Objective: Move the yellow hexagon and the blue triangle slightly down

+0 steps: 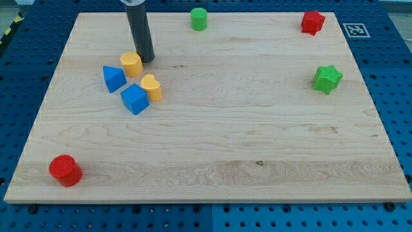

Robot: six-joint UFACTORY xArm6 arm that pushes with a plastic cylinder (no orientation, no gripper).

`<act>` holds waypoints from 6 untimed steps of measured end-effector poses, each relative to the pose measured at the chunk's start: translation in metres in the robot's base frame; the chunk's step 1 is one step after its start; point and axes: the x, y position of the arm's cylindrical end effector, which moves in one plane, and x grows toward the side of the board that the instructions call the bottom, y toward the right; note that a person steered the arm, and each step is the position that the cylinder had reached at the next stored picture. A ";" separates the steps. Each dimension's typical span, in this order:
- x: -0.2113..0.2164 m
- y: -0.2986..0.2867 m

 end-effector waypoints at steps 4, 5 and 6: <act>-0.024 -0.018; 0.015 -0.018; 0.034 -0.018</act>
